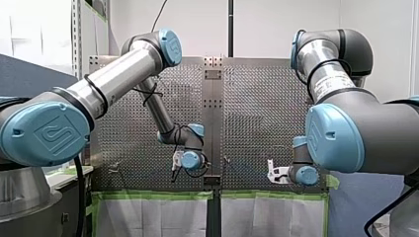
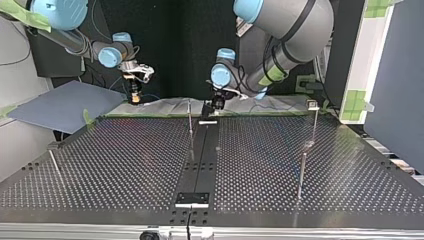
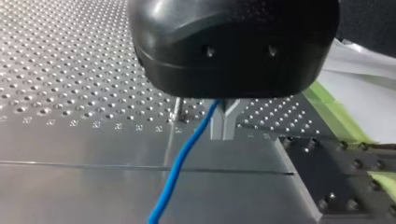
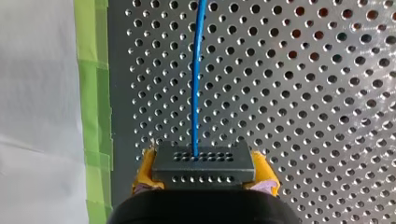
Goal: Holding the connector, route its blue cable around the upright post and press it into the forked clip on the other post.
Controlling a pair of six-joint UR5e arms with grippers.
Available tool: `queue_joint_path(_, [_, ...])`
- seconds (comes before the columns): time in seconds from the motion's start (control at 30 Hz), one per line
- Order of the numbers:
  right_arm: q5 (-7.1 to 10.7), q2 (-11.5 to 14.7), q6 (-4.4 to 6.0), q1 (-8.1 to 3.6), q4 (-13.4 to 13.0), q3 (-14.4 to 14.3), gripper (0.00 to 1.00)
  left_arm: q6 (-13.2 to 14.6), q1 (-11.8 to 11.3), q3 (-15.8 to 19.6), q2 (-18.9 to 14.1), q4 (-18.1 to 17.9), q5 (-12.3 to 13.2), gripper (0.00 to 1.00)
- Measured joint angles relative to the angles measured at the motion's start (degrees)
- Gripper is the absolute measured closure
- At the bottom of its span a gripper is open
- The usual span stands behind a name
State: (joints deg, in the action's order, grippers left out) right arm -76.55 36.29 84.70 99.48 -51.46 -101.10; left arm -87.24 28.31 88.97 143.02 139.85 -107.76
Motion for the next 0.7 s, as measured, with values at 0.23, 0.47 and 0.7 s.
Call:
queue_joint_path(0.23, [-0.6, -0.06, 0.05, -0.18, 0.12, 0.55, 1.0, 0.05, -0.25, -0.71, 0.01, 0.29, 0.09, 1.0])
queue_joint_path(0.47, [-1.34, -0.11, -0.03, -0.42, 1.53, 2.02, 1.0, 0.05, -0.68, -2.04, 0.0, 1.39, 0.13, 1.0])
queue_joint_path(0.7, [-1.91, -0.11, -0.16, -0.74, 2.68, 3.4, 1.0, 0.13, -1.0, -3.26, 0.0, 2.39, 0.22, 1.0])
